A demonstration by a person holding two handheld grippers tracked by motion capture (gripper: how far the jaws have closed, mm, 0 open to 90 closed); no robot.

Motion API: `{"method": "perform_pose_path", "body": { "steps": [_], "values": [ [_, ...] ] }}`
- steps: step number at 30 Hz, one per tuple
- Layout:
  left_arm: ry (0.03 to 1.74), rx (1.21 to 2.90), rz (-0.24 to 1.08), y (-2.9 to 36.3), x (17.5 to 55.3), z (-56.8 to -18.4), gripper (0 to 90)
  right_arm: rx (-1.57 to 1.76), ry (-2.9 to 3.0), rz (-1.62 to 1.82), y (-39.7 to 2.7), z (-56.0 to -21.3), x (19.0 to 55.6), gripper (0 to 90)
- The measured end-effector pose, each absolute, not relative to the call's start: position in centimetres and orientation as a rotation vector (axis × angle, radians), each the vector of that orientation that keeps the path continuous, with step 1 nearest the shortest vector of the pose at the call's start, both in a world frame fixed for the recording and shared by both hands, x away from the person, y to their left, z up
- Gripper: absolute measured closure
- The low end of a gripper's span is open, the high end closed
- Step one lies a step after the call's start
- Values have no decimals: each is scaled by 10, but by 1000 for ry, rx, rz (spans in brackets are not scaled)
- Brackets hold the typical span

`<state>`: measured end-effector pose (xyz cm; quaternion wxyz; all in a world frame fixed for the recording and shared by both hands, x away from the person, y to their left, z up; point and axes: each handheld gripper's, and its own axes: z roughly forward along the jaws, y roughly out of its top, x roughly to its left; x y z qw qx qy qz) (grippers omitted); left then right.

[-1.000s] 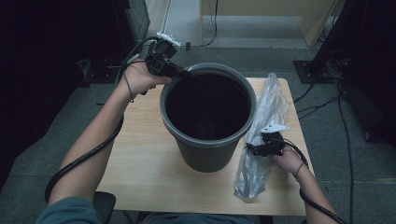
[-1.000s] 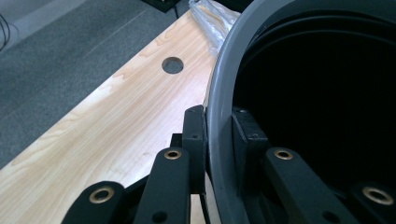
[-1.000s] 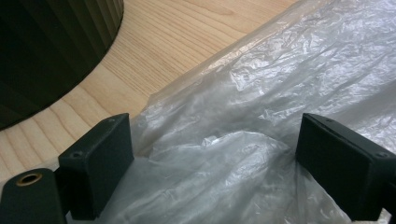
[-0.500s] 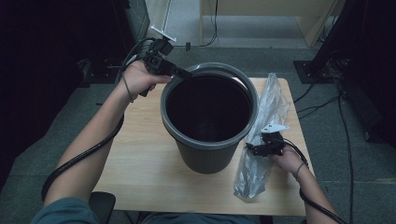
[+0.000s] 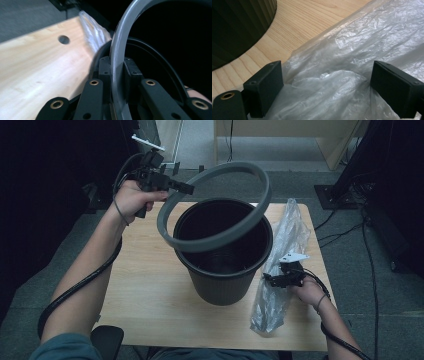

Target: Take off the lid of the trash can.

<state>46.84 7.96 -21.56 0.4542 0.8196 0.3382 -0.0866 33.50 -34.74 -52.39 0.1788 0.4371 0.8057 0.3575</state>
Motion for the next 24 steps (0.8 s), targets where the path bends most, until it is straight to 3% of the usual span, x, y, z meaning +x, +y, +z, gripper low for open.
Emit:
{"method": "perform_pose_path", "body": {
  "steps": [3, 24],
  "values": [
    [855, 2087, -124, 86, 466, -215, 790, 1237, 2279, 1012, -347, -524, 335, 111],
    [997, 2063, -50, 151, 465, -223, 785, 1227, 2301, 1001, -349, -522, 336, 113]
  ]
}}
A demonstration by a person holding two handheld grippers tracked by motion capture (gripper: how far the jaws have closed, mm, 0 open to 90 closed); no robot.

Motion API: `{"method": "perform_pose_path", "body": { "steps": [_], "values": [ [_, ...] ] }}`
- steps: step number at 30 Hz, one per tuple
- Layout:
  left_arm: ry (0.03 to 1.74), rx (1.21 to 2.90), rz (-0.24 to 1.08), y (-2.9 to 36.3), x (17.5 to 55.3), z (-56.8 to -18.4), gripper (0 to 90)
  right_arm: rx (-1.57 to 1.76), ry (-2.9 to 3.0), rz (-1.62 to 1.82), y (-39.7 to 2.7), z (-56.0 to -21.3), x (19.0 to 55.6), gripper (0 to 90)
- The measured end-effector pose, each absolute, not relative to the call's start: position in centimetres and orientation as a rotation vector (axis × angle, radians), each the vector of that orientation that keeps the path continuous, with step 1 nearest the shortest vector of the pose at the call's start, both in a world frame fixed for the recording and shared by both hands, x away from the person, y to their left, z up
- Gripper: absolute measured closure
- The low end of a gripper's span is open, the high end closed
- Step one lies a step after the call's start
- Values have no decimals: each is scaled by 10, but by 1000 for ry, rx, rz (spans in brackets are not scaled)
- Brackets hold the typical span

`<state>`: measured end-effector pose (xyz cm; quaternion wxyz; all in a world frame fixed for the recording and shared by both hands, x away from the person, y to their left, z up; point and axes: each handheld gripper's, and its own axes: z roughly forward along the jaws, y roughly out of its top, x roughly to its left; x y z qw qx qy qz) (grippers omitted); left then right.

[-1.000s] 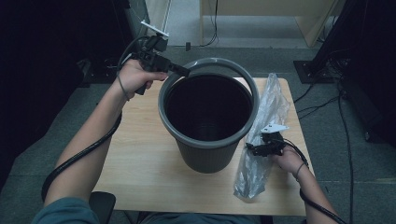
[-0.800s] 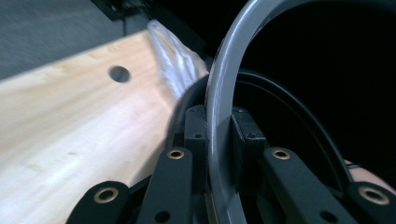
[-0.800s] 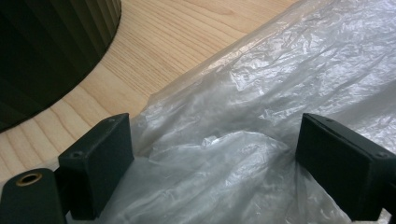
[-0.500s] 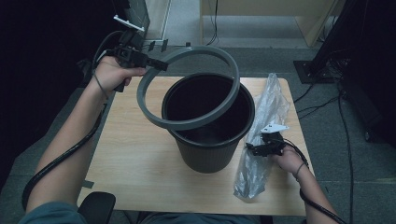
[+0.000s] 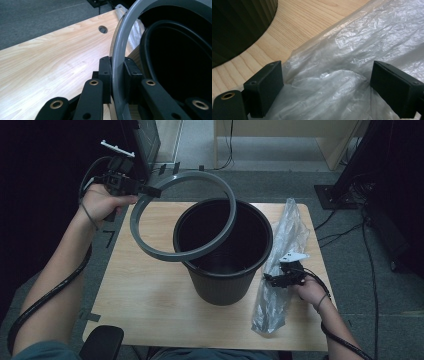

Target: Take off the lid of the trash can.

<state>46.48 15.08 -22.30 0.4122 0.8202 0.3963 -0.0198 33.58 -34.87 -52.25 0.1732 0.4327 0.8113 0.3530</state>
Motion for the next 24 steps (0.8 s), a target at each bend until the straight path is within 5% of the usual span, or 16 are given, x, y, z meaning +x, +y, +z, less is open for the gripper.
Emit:
{"method": "perform_pose_path", "body": {
  "steps": [24],
  "values": [
    [1104, 2004, 10, 224, 451, -231, 783, 1227, 2269, 1071, -353, -507, 335, 156]
  ]
}}
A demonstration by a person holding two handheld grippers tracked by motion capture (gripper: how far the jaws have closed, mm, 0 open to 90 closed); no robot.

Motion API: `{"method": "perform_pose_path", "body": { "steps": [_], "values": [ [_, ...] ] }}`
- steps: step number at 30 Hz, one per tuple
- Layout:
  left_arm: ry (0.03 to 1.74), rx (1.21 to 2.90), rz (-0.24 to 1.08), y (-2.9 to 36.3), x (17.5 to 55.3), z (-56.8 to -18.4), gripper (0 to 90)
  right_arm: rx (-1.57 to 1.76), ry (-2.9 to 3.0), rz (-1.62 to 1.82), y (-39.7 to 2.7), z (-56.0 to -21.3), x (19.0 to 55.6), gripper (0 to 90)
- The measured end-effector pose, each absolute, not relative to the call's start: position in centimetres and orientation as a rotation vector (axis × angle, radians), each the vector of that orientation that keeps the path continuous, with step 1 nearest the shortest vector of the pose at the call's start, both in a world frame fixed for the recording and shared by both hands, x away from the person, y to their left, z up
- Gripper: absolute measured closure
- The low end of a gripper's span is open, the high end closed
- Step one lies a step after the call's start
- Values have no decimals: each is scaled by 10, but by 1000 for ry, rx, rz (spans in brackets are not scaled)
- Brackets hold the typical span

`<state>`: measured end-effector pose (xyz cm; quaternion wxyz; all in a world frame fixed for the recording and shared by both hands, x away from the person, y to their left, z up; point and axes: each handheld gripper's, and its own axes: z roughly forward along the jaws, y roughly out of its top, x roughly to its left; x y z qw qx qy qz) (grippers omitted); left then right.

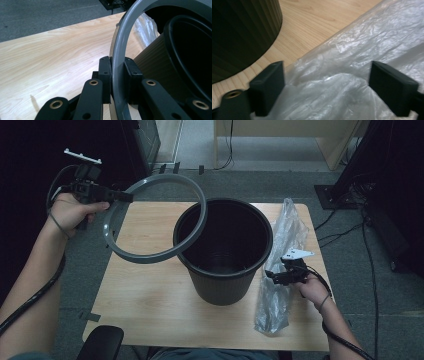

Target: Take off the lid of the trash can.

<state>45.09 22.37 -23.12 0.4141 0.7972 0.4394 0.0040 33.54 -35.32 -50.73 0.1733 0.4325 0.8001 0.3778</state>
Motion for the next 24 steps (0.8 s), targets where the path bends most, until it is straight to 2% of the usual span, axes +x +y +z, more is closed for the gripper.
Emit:
{"method": "perform_pose_path", "body": {
  "steps": [24],
  "values": [
    [1211, 1942, 62, 284, 437, -260, 782, 1302, 2181, 1060, -381, -499, 336, 156]
  ]
}}
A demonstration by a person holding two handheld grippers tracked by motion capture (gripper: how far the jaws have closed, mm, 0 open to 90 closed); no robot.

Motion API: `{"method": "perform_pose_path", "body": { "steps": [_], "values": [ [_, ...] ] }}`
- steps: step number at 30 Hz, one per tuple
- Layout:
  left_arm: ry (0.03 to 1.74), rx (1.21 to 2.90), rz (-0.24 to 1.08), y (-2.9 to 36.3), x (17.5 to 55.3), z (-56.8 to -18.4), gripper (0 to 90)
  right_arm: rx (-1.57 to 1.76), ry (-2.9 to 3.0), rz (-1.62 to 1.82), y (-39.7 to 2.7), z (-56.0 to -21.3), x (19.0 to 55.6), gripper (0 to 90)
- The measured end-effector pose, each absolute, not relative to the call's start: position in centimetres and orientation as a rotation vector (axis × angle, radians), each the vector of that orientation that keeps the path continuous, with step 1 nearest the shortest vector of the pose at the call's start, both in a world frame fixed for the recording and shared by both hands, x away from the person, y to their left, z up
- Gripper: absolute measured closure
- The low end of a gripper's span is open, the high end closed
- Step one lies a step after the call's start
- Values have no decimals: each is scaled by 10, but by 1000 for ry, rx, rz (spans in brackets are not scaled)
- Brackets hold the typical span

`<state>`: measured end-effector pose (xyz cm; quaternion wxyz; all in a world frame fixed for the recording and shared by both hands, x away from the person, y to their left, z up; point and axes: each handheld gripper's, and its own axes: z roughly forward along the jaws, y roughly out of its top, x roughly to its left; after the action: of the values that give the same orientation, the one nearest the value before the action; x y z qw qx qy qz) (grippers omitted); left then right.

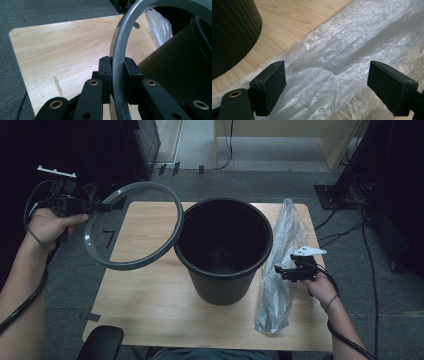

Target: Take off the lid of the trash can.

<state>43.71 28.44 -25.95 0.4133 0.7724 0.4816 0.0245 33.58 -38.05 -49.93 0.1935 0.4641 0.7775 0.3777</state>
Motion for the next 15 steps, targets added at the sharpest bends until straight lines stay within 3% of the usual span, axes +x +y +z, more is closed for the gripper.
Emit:
{"method": "perform_pose_path", "body": {
  "steps": [15],
  "values": [
    [1273, 1919, 94, 312, 430, -279, 781, 1372, 2152, 1050, -403, -505, 334, 156]
  ]
}}
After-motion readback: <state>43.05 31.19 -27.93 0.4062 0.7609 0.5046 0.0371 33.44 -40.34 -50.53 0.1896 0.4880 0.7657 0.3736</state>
